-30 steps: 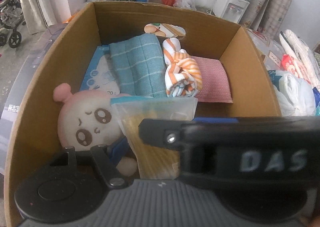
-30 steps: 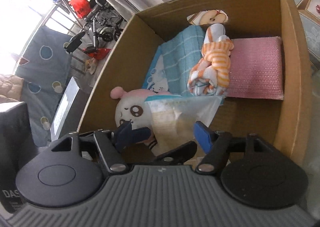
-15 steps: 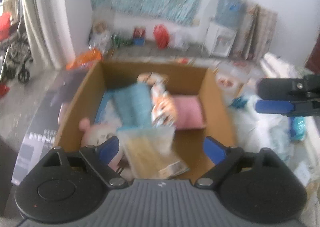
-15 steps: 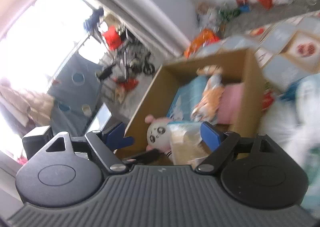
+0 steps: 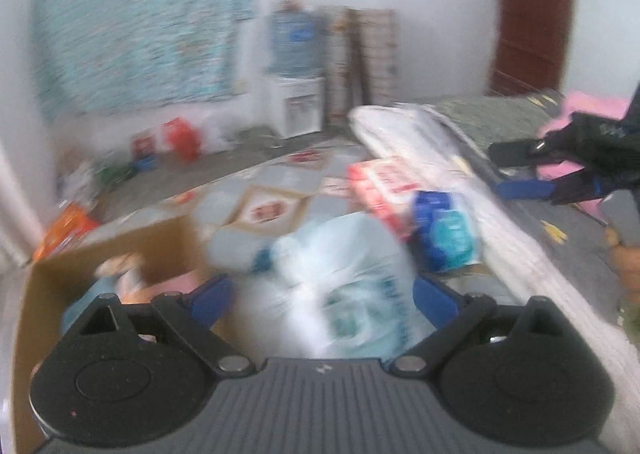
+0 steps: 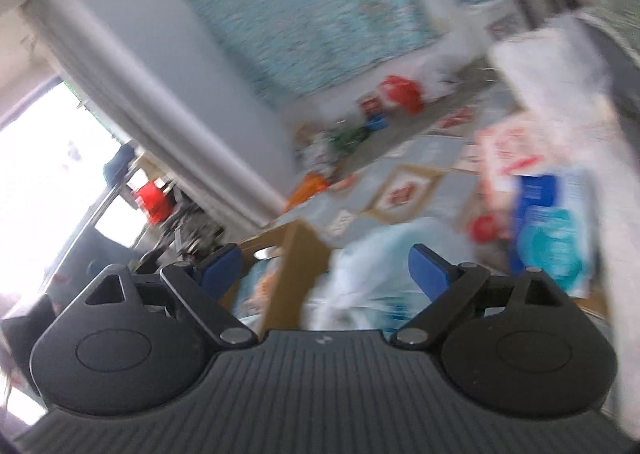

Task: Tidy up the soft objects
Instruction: 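Grasp the blue-and-white ZONSEN wet-wipes pack with the right tool, then carry the wet-wipes pack into the cardboard box and open the right tool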

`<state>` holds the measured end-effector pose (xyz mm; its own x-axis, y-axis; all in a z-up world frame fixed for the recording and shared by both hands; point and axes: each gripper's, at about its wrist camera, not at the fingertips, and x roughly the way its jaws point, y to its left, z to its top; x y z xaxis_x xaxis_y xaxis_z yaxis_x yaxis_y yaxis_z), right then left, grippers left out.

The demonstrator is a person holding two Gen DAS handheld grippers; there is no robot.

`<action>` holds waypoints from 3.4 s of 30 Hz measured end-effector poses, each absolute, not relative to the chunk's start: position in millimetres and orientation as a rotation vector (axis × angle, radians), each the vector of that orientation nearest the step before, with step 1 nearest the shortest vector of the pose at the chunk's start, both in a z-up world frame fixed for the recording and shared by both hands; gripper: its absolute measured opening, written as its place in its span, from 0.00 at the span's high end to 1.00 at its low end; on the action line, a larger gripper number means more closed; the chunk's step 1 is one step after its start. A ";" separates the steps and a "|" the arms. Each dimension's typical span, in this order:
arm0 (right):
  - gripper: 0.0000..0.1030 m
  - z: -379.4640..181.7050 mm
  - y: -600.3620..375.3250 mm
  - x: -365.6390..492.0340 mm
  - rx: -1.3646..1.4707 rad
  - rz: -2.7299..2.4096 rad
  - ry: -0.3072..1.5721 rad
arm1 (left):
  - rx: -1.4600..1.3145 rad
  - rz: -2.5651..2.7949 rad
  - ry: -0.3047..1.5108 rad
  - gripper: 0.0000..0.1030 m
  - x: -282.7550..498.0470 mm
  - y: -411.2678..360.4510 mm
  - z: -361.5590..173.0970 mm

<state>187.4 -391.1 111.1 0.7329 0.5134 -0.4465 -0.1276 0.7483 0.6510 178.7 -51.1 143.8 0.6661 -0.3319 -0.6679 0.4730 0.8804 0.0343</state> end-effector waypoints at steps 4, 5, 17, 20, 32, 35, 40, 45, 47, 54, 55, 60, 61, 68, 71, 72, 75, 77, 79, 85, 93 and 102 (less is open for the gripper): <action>0.12 83.6 -423.6 190.0 0.670 0.304 0.685 | 0.262 -0.531 0.742 0.05 203.2 -109.3 129.2; 0.12 76.4 -428.1 193.8 0.679 0.290 0.693 | 0.269 -0.550 0.761 0.05 208.4 -122.5 123.8; 0.38 -14.8 -475.9 269.1 0.687 0.148 0.783 | 0.410 -0.648 0.967 0.33 275.8 -239.4 29.7; 0.42 -30.8 -485.8 285.0 0.682 0.121 0.805 | 0.415 -0.660 1.005 0.33 292.3 -257.2 13.1; 0.45 -59.7 -492.2 316.1 0.741 0.177 0.849 | 0.370 -0.655 1.188 0.18 339.3 -304.0 -32.8; 0.44 -62.2 -490.8 318.9 0.741 0.188 0.849 | 0.358 -0.649 1.204 0.17 344.0 -310.4 -37.9; 0.44 -66.4 -493.2 318.8 0.777 0.207 0.846 | 0.341 -0.632 1.222 0.17 346.6 -317.1 -42.3; 0.46 -64.1 -492.3 312.0 0.778 0.228 0.835 | 0.334 -0.619 1.208 0.22 343.3 -319.7 -38.1; 0.46 -61.7 -491.2 309.9 0.775 0.231 0.833 | 0.328 -0.618 1.209 0.23 341.4 -318.4 -34.3; 0.46 -41.2 -487.1 294.8 0.806 0.259 0.803 | 0.296 -0.621 1.185 0.23 326.5 -304.1 -7.7; 0.46 -34.0 -485.6 290.6 0.804 0.266 0.793 | 0.286 -0.621 1.178 0.23 323.0 -300.1 -1.4; 0.46 7.8 -464.6 269.0 0.783 0.315 0.735 | 0.256 -0.615 1.109 0.23 300.7 -270.0 39.5; 0.46 19.6 -456.3 263.6 0.771 0.335 0.718 | 0.253 -0.611 1.082 0.24 293.5 -259.4 51.7; 0.46 90.1 -369.3 244.8 0.689 0.519 0.659 | 0.168 -0.543 0.951 0.24 251.3 -152.1 120.1; 0.46 114.0 -313.0 245.2 0.629 0.611 0.672 | 0.113 -0.488 0.913 0.24 233.8 -94.0 138.6; 0.46 120.3 -291.4 246.4 0.606 0.644 0.680 | 0.094 -0.464 0.901 0.24 227.5 -73.9 142.4; 0.45 134.4 -230.7 250.1 0.556 0.726 0.711 | 0.036 -0.376 0.878 0.24 209.5 -12.8 147.0; 0.45 135.0 -187.1 254.7 0.530 0.776 0.748 | 0.007 -0.316 0.880 0.24 201.5 23.3 143.9; 0.45 129.3 -149.2 258.8 0.517 0.811 0.787 | -0.039 -0.264 0.905 0.24 197.7 59.1 135.4; 0.45 90.1 -67.9 265.2 0.519 0.807 0.930 | -0.120 -0.202 1.017 0.24 210.9 117.8 93.7; 0.42 55.4 -59.0 279.8 0.506 0.675 1.011 | -0.124 -0.292 1.117 0.23 244.2 131.7 46.2; 0.34 55.4 -95.7 287.0 0.561 0.674 0.953 | -0.119 -0.280 1.169 0.23 267.0 127.8 6.5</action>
